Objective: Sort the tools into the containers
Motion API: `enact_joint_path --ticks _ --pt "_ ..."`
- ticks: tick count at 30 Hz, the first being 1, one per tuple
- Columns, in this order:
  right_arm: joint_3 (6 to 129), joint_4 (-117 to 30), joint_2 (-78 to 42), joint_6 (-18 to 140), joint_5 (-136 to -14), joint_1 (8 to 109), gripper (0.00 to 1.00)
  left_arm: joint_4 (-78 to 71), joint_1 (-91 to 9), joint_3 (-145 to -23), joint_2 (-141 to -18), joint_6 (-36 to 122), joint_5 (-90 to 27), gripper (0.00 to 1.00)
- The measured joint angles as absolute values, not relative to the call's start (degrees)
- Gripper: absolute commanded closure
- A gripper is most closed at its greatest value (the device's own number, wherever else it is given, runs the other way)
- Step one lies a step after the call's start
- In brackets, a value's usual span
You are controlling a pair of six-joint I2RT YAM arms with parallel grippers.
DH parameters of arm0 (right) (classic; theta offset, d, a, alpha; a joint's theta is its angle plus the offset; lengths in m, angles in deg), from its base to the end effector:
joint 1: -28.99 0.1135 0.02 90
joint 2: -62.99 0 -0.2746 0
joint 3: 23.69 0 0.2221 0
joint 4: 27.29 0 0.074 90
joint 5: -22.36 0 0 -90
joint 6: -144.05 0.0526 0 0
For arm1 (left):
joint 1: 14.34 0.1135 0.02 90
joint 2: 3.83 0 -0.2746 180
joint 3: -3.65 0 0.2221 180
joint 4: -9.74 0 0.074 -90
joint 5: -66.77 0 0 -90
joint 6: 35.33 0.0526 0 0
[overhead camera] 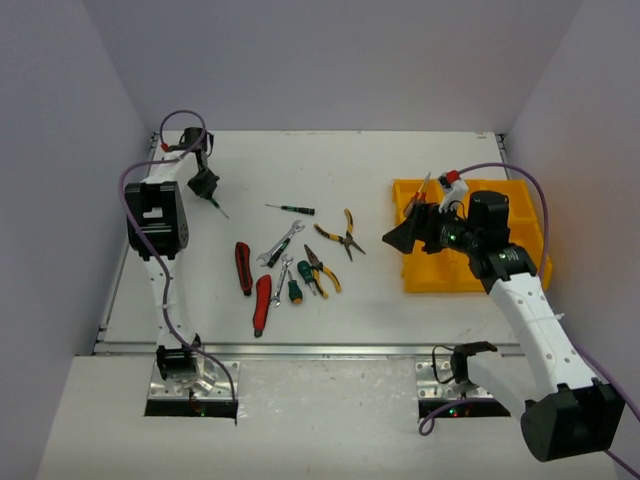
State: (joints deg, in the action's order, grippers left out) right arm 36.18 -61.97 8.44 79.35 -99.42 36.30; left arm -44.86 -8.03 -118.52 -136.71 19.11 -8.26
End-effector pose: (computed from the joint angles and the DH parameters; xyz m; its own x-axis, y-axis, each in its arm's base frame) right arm 0.1803 0.0511 0.2996 -0.6805 0.2790 -0.6776 -0.3016 0.7362 0.6059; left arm 0.4728 0.0660 0.1600 -0.6105 -0.6328 -0.4763 -0.6988 0.7134 -0.0520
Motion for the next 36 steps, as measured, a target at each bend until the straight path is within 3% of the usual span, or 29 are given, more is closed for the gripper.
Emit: enact_joint_path --ticks 5,11,15,18,22,27,36 --pt "33.67 -57.05 8.32 81.75 -105.71 36.3 0.01 -42.25 -8.09 -114.6 -134.39 19.92 -10.36 1.0" --pt "29.06 -44.41 4.77 91.21 -115.94 39.21 0.01 -36.21 -11.69 -93.47 -115.25 19.93 -14.93 1.0" --pt "29.48 -39.14 1.65 93.42 -115.98 47.14 0.08 -28.08 -25.82 -83.78 -94.53 19.72 -19.26 1.0" --pt "30.68 -35.68 -1.45 94.87 -114.82 50.1 0.22 -17.04 -38.8 -80.57 -85.82 19.05 -25.54 1.0" --pt "32.73 -34.45 -4.88 95.19 -112.79 51.2 0.26 -5.63 -46.13 -72.72 -81.26 15.65 -33.28 1.0" --pt "33.01 -33.76 -4.72 95.18 -110.67 51.65 0.38 2.57 -51.48 -63.66 -80.69 10.96 -36.38 1.0" --pt "32.16 -31.47 -2.2 96.14 -110.38 52.06 0.5 9.62 -55.27 -60.45 -79.86 7.25 -37.74 1.0"
